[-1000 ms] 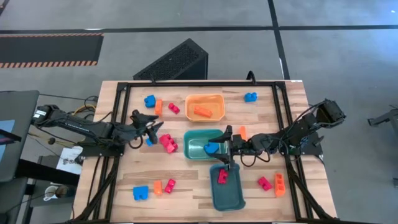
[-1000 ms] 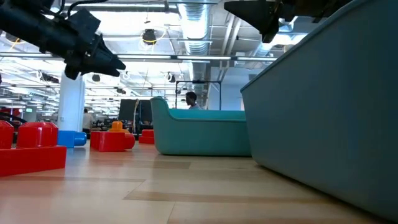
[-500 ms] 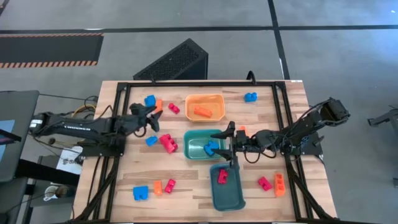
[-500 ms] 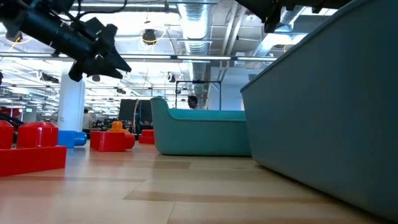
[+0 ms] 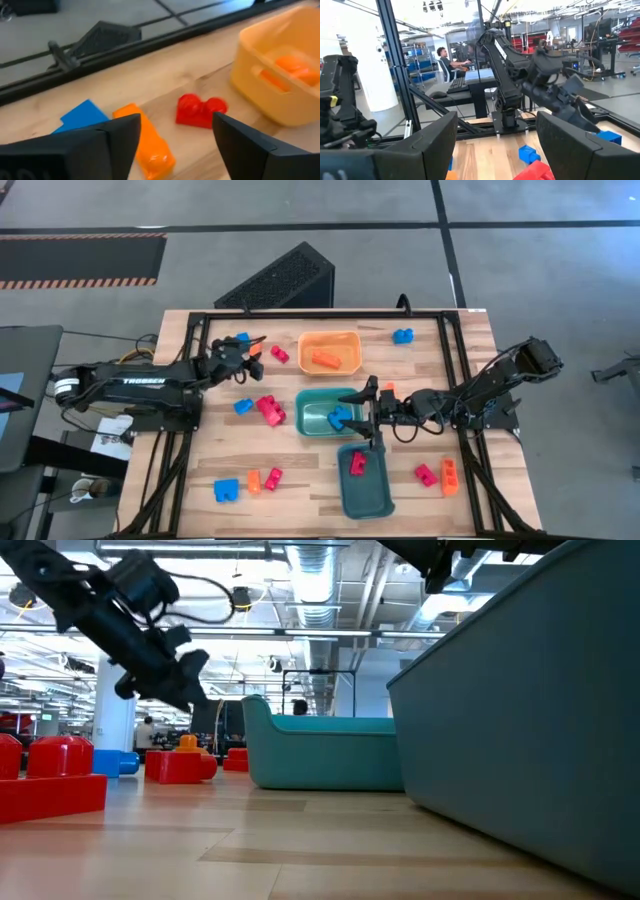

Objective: Sort & place blocks by color
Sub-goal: Put the orange game piece into the orange bin

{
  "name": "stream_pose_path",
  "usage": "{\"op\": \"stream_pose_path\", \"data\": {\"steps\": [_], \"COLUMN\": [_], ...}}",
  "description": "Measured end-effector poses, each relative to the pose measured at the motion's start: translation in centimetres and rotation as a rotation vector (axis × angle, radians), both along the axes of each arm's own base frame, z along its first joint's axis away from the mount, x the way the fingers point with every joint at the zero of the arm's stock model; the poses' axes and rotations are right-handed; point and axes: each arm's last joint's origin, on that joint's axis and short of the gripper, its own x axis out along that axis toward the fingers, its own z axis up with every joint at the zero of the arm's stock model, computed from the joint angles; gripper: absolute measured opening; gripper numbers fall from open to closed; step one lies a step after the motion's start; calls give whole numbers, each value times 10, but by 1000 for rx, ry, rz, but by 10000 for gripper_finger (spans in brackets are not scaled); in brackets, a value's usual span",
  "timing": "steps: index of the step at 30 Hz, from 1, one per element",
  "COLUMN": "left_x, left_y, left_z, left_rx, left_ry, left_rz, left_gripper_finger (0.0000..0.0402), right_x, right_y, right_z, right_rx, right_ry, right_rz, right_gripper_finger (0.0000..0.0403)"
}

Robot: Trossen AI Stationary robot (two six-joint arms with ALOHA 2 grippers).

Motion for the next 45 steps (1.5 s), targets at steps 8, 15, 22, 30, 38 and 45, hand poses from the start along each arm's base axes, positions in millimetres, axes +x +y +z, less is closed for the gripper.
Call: {"op": "stream_pose_path", "data": {"steps": [8, 15, 22, 30, 38, 45], "left_x": [2, 5, 15, 29, 36, 38], "left_y": [12, 22, 31, 38, 30, 20], "left_z": [-19, -32, -44, -63, -65, -61], "left_rx": [-128, -174, -231, -260, -212, -192], "left_ry": [9, 1, 52, 136, 161, 187], "left_rz": [88, 141, 162, 185, 178, 120], "left_gripper_finger": [316, 333, 319, 288, 132, 100], "right_x": [0, 0, 0, 0, 0, 0], "right_y": [0, 0, 0, 0, 0, 0], "right_z": [0, 0, 0, -2, -1, -2], "right_rx": [12, 22, 21, 21, 24, 29], "right_ry": [0, 0, 2, 14, 14, 18], "right_rz": [2, 3, 3, 4, 4, 6], "right_gripper_finger": [290, 290, 290, 290, 290, 290]}}
